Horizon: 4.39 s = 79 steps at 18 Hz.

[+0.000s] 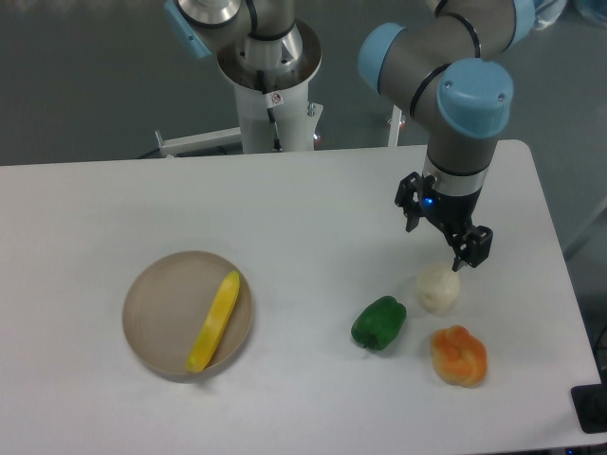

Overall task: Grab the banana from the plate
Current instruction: 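Move the open gripper over the yellow banana on the beige plate, then lower the gripper onto the banana and close the fingers on it, then lift the held banana up off the plate toward the green pepper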

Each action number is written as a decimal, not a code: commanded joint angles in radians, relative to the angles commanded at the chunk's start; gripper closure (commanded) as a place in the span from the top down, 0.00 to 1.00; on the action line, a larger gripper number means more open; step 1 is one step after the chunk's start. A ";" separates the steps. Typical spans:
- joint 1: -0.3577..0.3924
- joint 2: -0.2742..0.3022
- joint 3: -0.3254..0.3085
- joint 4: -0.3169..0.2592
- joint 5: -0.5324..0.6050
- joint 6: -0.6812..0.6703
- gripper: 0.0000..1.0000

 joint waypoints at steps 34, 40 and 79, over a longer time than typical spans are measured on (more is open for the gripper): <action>-0.497 -0.261 -0.020 0.377 -0.121 -1.074 1.00; -0.515 -0.281 -0.021 0.377 -0.163 -1.072 0.70; -0.072 0.055 -0.031 0.018 -0.052 -0.289 0.00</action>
